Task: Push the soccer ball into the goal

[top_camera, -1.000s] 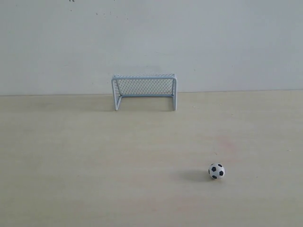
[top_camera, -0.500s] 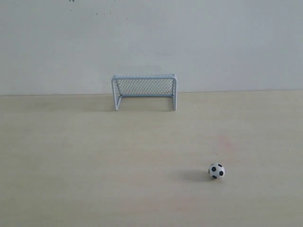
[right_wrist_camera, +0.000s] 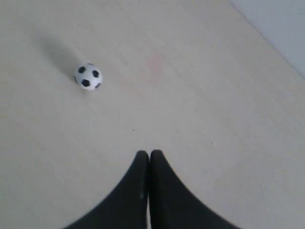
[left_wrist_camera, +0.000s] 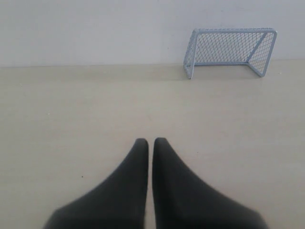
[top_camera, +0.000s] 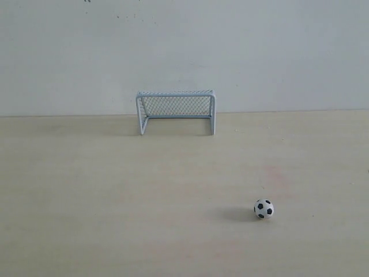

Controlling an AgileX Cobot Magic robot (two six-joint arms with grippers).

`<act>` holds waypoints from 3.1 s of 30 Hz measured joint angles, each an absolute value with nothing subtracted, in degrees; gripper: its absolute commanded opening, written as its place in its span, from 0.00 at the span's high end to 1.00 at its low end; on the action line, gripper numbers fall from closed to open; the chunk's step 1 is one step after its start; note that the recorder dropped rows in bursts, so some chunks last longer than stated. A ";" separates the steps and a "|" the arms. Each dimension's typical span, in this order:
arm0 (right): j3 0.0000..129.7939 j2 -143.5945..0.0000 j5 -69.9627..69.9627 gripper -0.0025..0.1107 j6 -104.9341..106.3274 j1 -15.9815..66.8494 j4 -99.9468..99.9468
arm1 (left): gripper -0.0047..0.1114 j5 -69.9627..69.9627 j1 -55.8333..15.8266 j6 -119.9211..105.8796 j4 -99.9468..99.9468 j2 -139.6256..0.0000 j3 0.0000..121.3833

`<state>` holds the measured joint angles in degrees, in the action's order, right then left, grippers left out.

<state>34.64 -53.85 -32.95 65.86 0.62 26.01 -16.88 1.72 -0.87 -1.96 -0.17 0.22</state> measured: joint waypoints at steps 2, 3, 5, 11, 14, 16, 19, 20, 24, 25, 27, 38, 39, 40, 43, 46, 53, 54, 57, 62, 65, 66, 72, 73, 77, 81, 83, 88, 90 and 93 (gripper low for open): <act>34.64 -54.45 -34.87 0.98 74.73 0.62 30.87 | 0.92 -16.88 1.72 -0.87 -1.96 -0.17 0.22; 34.64 -54.74 -35.84 0.98 77.73 0.62 32.26 | 0.92 -16.88 1.72 -0.87 -1.96 -0.17 0.22; 34.64 -55.62 -38.34 0.98 83.09 0.62 34.41 | 0.92 -16.88 1.72 -0.87 -1.96 -0.17 0.22; 34.64 -57.17 -41.14 0.98 86.37 0.62 36.97 | 0.92 -16.88 1.72 -0.87 -1.96 -0.17 0.22; 34.64 -57.21 -41.33 0.98 86.36 0.62 37.59 | 0.92 -16.88 1.72 -0.87 -1.96 -0.17 0.22; 34.64 -57.25 -41.33 0.98 86.36 0.62 37.73 | 0.92 -16.88 1.72 -0.87 -1.96 -0.17 0.22; 34.64 -57.25 -41.33 0.98 86.36 0.62 37.73 | 0.92 -16.88 1.72 -0.87 -1.96 -0.17 0.22; 34.64 -57.25 -41.33 0.98 86.36 0.62 37.73 | 0.92 -16.88 1.72 -0.87 -1.96 -0.17 0.22; 34.64 -57.25 -41.33 0.98 86.36 0.62 37.73 | 0.92 -16.88 1.72 -0.87 -1.96 -0.17 0.22; 34.64 -57.25 -41.33 0.98 86.36 0.62 37.73 | 0.92 -16.88 1.72 -0.87 -1.96 -0.17 0.22; 34.64 -57.25 -41.33 0.98 86.36 0.62 37.73 | 0.92 -16.88 1.72 -0.87 -1.96 -0.17 0.22; 34.64 -57.25 -41.33 0.98 86.36 0.62 37.73 | 0.92 -16.88 1.72 -0.87 -1.96 -0.17 0.22; 34.64 -57.25 -41.33 0.98 86.36 0.62 37.73 | 0.92 -16.88 1.72 -0.87 -1.96 -0.17 0.22; 34.64 -57.25 -41.33 0.98 86.36 0.62 37.73 | 0.92 -16.88 1.72 -0.87 -1.96 -0.17 0.22; 34.64 -57.25 -41.33 0.98 86.36 0.62 38.13 | 0.92 -16.88 1.72 -0.87 -1.96 -0.17 0.22; 34.64 -57.25 -41.33 0.98 86.36 0.62 39.16 | 0.92 -16.88 1.72 -0.87 -1.96 -0.17 0.22; 34.64 -57.25 -40.18 0.98 86.36 0.62 42.69 | 0.92 -16.88 1.72 -0.87 -1.96 -0.17 0.22; 34.64 -57.25 -39.76 0.98 86.36 0.62 43.28 | 0.92 -16.88 1.72 -0.87 -1.96 -0.17 0.22; 34.64 -57.38 -38.15 0.98 86.25 0.62 43.81 | 0.92 -16.88 1.72 -0.87 -1.96 -0.17 0.22; 34.64 -58.98 -35.87 0.98 86.25 0.62 43.95 | 0.92 -16.88 1.72 -0.87 -1.96 -0.17 0.22; 34.64 -59.73 -35.47 0.98 86.14 0.62 44.03 | 0.92 -16.88 1.72 -0.87 -1.96 -0.17 0.22; 34.64 -60.00 -35.53 0.98 86.14 0.62 44.03 | 0.92 -16.88 1.72 -0.87 -1.96 -0.17 0.22; 34.64 -61.56 -35.28 0.98 86.06 0.62 47.16 | 0.92 -16.88 1.72 -0.87 -1.96 -0.17 0.22; 34.64 -61.96 -35.23 0.98 86.06 0.62 47.77 | 0.92 -16.88 1.72 -0.87 -1.96 -0.17 0.22; 34.64 -63.39 -35.15 0.98 85.94 0.62 48.72 | 0.92 -16.88 1.72 -0.87 -1.96 -0.17 0.22; 34.64 -65.28 -33.86 0.98 85.85 0.62 48.95 | 0.92 -16.88 1.72 -0.87 -1.96 -0.17 0.22; 34.64 -66.54 -31.72 0.98 85.85 0.62 48.95 | 0.92 -16.88 1.72 -0.87 -1.96 -0.17 0.22; 35.59 -73.90 -13.07 0.98 88.28 0.62 48.70 | 0.92 -16.88 1.72 -0.87 -1.96 -0.17 0.22; 38.25 -78.45 -10.93 0.98 90.94 0.62 48.70 | 0.92 -16.88 1.72 -0.87 -1.96 -0.17 0.22; 46.89 -86.91 -13.96 0.98 93.67 0.62 45.96 | 0.92 -16.88 1.72 -0.87 -1.96 -0.17 0.22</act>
